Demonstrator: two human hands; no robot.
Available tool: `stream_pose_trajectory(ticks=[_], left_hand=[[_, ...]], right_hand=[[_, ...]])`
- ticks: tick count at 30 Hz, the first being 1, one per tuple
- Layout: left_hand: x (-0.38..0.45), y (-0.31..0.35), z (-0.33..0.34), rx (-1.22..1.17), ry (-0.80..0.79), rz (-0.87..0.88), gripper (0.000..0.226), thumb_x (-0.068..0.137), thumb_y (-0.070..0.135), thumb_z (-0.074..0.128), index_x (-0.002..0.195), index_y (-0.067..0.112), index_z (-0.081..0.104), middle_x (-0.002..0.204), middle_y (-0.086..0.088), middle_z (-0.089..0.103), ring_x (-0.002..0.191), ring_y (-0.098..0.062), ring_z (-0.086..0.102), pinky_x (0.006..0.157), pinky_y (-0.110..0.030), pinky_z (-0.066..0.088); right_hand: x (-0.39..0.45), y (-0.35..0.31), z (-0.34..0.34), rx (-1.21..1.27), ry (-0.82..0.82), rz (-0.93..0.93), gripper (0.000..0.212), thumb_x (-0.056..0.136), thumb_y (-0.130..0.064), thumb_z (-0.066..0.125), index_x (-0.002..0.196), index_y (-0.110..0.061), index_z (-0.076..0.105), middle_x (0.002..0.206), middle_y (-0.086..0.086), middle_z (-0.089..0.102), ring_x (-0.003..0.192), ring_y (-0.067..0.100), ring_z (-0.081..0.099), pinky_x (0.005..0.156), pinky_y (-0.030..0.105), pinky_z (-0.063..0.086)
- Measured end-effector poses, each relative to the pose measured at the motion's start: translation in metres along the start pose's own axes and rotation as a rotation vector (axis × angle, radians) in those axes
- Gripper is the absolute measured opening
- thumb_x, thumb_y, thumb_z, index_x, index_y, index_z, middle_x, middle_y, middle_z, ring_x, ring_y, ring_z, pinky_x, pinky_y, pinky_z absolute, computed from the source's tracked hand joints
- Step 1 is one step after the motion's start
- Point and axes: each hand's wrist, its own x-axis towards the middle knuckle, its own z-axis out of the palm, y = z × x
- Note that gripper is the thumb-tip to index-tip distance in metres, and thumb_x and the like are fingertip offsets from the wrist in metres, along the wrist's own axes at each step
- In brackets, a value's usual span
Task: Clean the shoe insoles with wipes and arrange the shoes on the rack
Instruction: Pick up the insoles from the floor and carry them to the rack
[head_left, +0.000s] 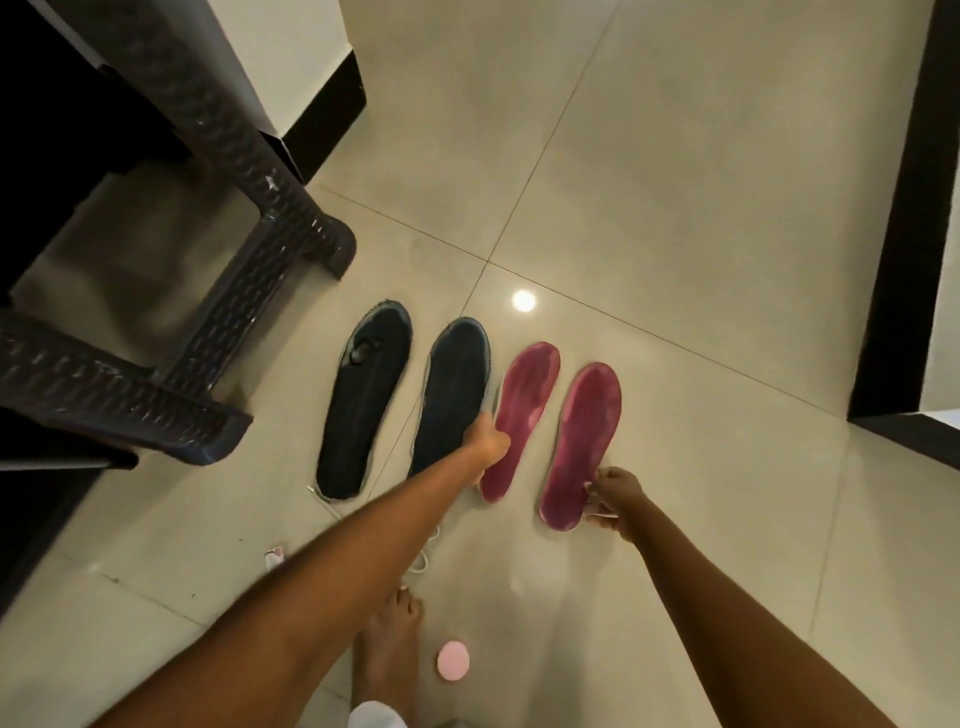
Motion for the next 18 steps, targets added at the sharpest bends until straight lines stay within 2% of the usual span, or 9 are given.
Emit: stream_pose_trajectory(ticks=[3, 5, 7, 8, 10, 12, 14, 17, 18], left_hand=[[-0.016, 0.010, -0.003, 0.084, -0.042, -0.048, 0.052, 0.094, 0.005, 0.041, 0.144, 0.002, 0.027, 0.143, -0.017, 0.037, 0.127, -0.031, 0.044, 0.101, -0.035, 0.040], [-0.031, 0.017, -0.013, 0.106, -0.026, -0.074, 0.054, 0.095, 0.008, 0.041, 0.146, 0.002, 0.023, 0.147, -0.018, 0.031, 0.130, -0.031, 0.041, 0.103, -0.036, 0.037], [-0.050, 0.025, -0.028, 0.114, -0.008, -0.084, 0.044, 0.095, 0.009, 0.043, 0.137, 0.000, 0.036, 0.135, -0.018, 0.045, 0.119, -0.030, 0.050, 0.098, -0.038, 0.042], [-0.062, 0.031, -0.035, 0.121, -0.019, -0.081, 0.034, 0.095, 0.009, 0.041, 0.128, -0.001, 0.045, 0.120, -0.016, 0.054, 0.104, -0.027, 0.056, 0.090, -0.037, 0.046], [-0.086, 0.043, -0.048, 0.124, -0.042, -0.075, 0.020, 0.095, 0.011, 0.038, 0.108, 0.005, 0.052, 0.093, -0.009, 0.053, 0.079, -0.019, 0.050, 0.075, -0.033, 0.044], [-0.117, 0.064, -0.063, 0.049, -0.038, -0.061, 0.020, 0.098, 0.014, 0.032, 0.109, 0.011, 0.049, 0.085, -0.005, 0.049, 0.080, -0.020, 0.046, 0.072, -0.032, 0.041], [-0.156, 0.085, -0.078, -0.027, -0.002, -0.027, 0.024, 0.099, 0.013, 0.028, 0.114, 0.012, 0.047, 0.090, -0.007, 0.053, 0.083, -0.021, 0.049, 0.072, -0.031, 0.043], [-0.214, 0.110, -0.095, -0.103, 0.072, -0.020, 0.034, 0.100, 0.014, 0.028, 0.129, 0.005, 0.044, 0.117, -0.017, 0.058, 0.086, -0.023, 0.053, 0.067, -0.030, 0.046], [-0.235, 0.114, -0.100, -0.128, 0.087, -0.013, 0.034, 0.100, 0.014, 0.028, 0.129, 0.003, 0.044, 0.111, -0.016, 0.059, 0.080, -0.023, 0.053, 0.064, -0.030, 0.046]], right_hand=[[-0.012, 0.000, 0.001, -0.021, -0.026, 0.024, 0.011, 0.089, 0.000, 0.050, 0.080, -0.006, 0.051, 0.078, 0.010, 0.054, 0.073, 0.022, 0.053, 0.075, 0.039, 0.047], [-0.025, -0.002, 0.001, 0.007, -0.005, 0.019, 0.008, 0.088, -0.001, 0.052, 0.081, -0.004, 0.053, 0.086, 0.013, 0.053, 0.082, 0.025, 0.050, 0.076, 0.040, 0.045], [-0.045, -0.011, 0.001, 0.058, -0.020, -0.018, 0.004, 0.089, -0.002, 0.051, 0.090, -0.003, 0.054, 0.097, 0.014, 0.053, 0.083, 0.024, 0.049, 0.071, 0.037, 0.044], [-0.056, -0.017, 0.001, 0.089, -0.054, -0.046, 0.005, 0.090, -0.002, 0.050, 0.091, -0.004, 0.055, 0.099, 0.014, 0.053, 0.082, 0.023, 0.049, 0.068, 0.036, 0.044], [-0.082, -0.032, 0.004, 0.094, -0.134, -0.114, 0.009, 0.091, 0.000, 0.048, 0.093, -0.002, 0.056, 0.095, 0.014, 0.052, 0.081, 0.023, 0.049, 0.066, 0.034, 0.045], [-0.115, -0.047, 0.004, 0.060, -0.202, -0.204, 0.016, 0.093, -0.002, 0.046, 0.105, 0.003, 0.057, 0.086, 0.011, 0.049, 0.075, 0.020, 0.048, 0.065, 0.031, 0.044], [-0.150, -0.062, 0.003, -0.017, -0.255, -0.302, 0.020, 0.094, -0.005, 0.045, 0.105, 0.004, 0.059, 0.080, 0.009, 0.049, 0.071, 0.019, 0.048, 0.064, 0.031, 0.043], [-0.203, -0.079, 0.000, -0.089, -0.274, -0.413, 0.024, 0.092, -0.003, 0.045, 0.108, 0.009, 0.059, 0.074, 0.016, 0.047, 0.070, 0.023, 0.049, 0.070, 0.034, 0.047], [-0.224, -0.083, -0.003, -0.095, -0.293, -0.443, 0.023, 0.092, -0.002, 0.044, 0.105, 0.010, 0.059, 0.073, 0.022, 0.046, 0.067, 0.023, 0.048, 0.072, 0.034, 0.049]])
